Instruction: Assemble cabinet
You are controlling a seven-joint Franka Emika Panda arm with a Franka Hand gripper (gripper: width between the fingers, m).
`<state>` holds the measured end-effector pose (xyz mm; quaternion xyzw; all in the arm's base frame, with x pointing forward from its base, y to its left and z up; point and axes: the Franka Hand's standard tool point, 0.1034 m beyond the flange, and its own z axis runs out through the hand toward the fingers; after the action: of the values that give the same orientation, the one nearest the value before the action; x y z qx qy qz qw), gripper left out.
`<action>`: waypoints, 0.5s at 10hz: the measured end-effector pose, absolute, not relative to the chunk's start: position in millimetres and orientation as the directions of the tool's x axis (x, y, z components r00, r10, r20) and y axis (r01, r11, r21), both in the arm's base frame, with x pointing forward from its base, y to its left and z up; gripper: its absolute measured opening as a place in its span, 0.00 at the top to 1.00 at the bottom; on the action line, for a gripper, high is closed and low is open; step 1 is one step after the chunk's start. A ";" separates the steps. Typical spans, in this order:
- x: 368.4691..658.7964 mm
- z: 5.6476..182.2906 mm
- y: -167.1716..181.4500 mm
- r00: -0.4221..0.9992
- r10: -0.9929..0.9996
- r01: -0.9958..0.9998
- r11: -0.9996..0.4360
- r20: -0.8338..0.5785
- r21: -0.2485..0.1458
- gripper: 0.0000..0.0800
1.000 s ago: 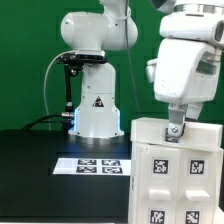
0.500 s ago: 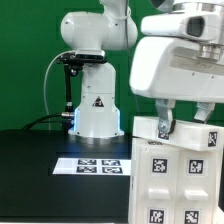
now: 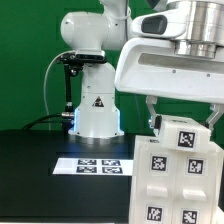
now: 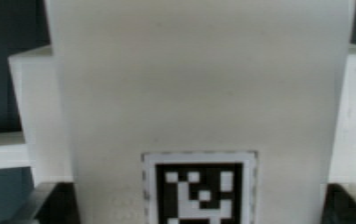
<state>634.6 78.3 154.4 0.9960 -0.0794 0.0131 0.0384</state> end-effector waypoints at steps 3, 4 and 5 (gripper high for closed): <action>634.6 154.3 75.7 0.899 -0.435 -0.438 -0.897 0.054 0.063 0.30; 634.7 154.4 74.4 0.861 -0.505 -0.508 -0.860 0.061 0.057 0.30; 633.8 154.0 73.5 0.761 -0.646 -0.649 -0.760 0.062 0.045 0.30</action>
Offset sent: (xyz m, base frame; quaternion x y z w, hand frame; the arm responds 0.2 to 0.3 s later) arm -0.0082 -0.0198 0.0027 -0.0191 0.0286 0.2534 0.9668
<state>633.8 73.5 154.0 0.9377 -0.3452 0.0214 0.0321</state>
